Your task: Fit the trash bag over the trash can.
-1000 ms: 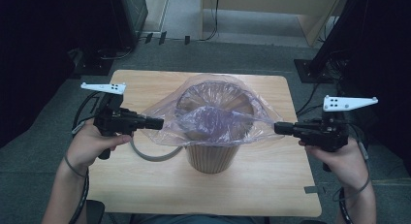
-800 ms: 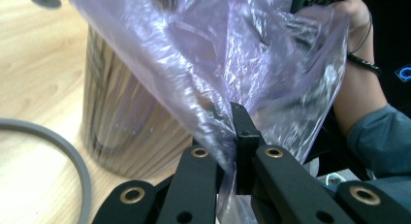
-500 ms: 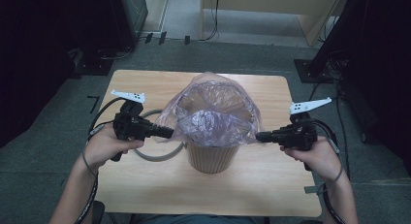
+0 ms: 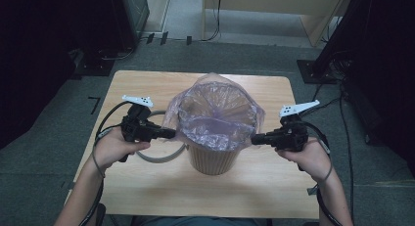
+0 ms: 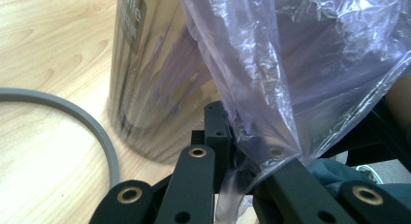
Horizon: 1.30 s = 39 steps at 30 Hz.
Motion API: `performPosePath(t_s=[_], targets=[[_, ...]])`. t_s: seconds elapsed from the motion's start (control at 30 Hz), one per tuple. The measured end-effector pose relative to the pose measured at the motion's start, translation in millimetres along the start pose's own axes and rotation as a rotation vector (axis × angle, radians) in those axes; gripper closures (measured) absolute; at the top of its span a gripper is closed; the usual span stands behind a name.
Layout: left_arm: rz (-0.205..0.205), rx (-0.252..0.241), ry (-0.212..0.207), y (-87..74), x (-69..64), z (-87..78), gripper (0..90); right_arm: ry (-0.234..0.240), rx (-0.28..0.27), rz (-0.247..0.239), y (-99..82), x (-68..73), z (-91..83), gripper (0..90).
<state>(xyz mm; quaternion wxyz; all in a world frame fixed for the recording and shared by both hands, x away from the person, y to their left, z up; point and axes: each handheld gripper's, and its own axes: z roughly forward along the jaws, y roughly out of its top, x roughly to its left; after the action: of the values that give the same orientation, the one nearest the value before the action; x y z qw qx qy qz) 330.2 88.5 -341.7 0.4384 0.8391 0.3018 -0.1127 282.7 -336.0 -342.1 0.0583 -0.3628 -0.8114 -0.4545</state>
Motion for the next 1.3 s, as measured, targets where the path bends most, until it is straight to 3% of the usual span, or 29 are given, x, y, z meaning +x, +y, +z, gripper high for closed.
performPosePath(t_s=[0.17, 0.37, 0.53, 0.7, 0.77, 0.9, 1.03, 1.13, 1.23, 1.3], targets=[[0.001, -0.044, -0.046, 1.6, -1.3, -6.2, 79.2, 0.005, -0.027, -0.016, 0.5, 0.1, -3.0, 84.0], [0.058, -0.127, -0.038, 8.1, -18.3, -28.7, 65.5, 0.012, -0.076, -0.063, 5.0, 12.1, -19.2, 70.4], [0.097, -0.174, -0.031, 11.5, -29.5, -34.8, 52.6, -0.014, -0.139, -0.126, 9.4, 25.1, -32.7, 58.4], [0.113, -0.162, -0.019, 12.5, -35.3, -34.7, 46.1, -0.041, -0.217, -0.185, 12.3, 34.3, -40.6, 51.6], [0.112, -0.172, -0.020, 12.7, -36.6, -37.0, 43.6, -0.024, -0.229, -0.191, 13.3, 37.4, -40.9, 51.4], [0.107, -0.185, -0.029, 12.6, -38.0, -38.8, 39.4, -0.022, -0.223, -0.196, 14.7, 41.9, -36.8, 51.4], [0.112, -0.126, -0.025, 7.8, -40.7, -26.3, 37.8, -0.011, -0.222, -0.165, 13.6, 45.2, -28.6, 50.8], [0.111, -0.108, -0.029, 4.9, -41.8, -20.6, 36.8, -0.016, -0.215, -0.160, 7.0, 48.0, -24.3, 47.1], [0.115, -0.108, -0.018, 1.1, -40.3, -15.7, 36.6, -0.019, -0.195, -0.163, 0.7, 50.0, -22.4, 43.7], [0.121, -0.112, 0.012, -1.7, -36.6, -10.5, 36.4, -0.024, -0.186, -0.175, -2.7, 50.0, -20.4, 43.0]])
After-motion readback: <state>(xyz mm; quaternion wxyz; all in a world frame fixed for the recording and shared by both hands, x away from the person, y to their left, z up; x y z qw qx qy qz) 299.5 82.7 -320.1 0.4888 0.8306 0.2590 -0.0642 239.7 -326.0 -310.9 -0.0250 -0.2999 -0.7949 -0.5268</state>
